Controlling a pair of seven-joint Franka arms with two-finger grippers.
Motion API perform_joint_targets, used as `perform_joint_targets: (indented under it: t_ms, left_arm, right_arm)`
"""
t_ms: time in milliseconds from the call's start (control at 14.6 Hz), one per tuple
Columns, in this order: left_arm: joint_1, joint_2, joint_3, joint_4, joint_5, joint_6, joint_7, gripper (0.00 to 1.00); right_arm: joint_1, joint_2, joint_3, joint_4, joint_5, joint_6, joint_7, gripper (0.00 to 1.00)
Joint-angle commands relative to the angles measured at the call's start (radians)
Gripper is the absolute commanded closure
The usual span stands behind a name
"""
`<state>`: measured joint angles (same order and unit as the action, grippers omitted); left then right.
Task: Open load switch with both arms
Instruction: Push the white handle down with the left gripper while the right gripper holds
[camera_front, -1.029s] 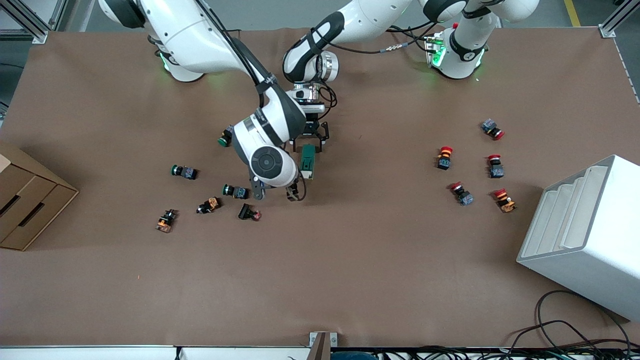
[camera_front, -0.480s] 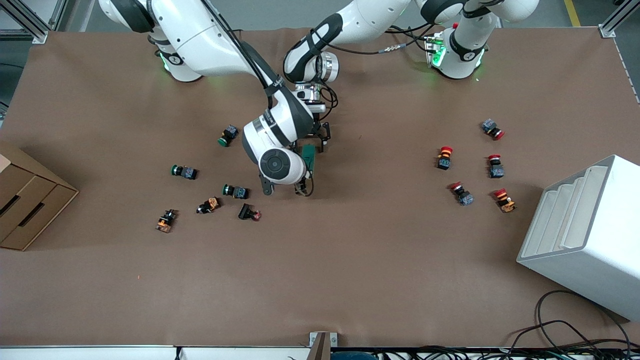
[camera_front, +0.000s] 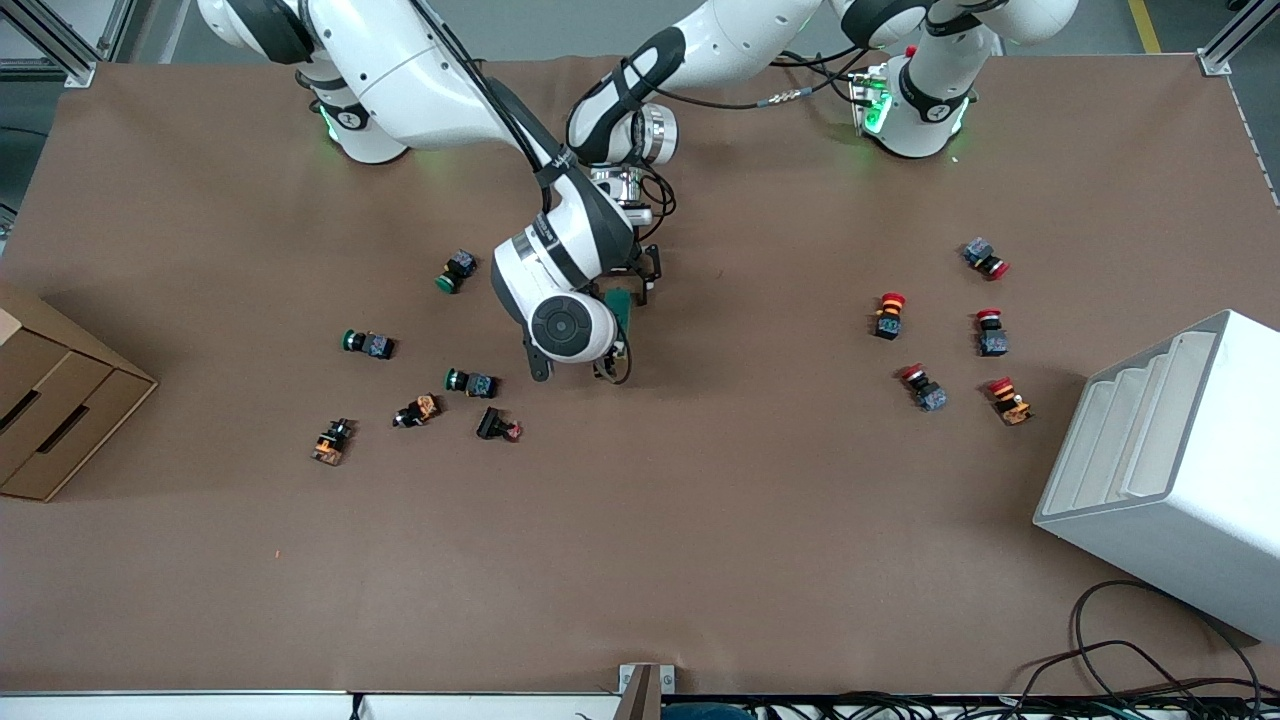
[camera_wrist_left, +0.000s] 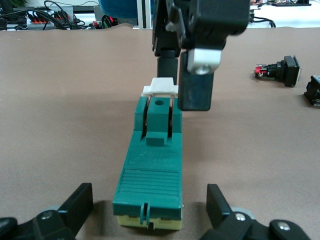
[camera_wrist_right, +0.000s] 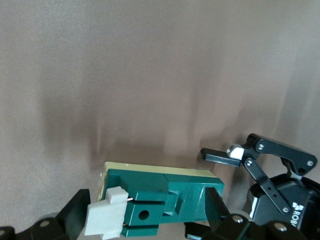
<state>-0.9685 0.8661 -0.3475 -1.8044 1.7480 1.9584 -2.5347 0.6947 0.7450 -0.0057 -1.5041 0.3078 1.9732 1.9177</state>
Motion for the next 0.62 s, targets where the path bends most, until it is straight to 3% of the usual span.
perform_joint_targets:
  t_ms: [0, 549]
  left_arm:
    - [-0.009, 0.022, 0.004, 0.013, 0.03, -0.009, -0.022, 0.0]
    - [-0.009, 0.025, 0.004, 0.013, 0.039, -0.009, -0.032, 0.0]
  right_arm:
    - [-0.001, 0.005, -0.005, 0.051, 0.034, -0.086, 0.017, 0.0]
    - [0.011, -0.001, -0.005, 0.093, 0.048, -0.209, 0.015, 0.0]
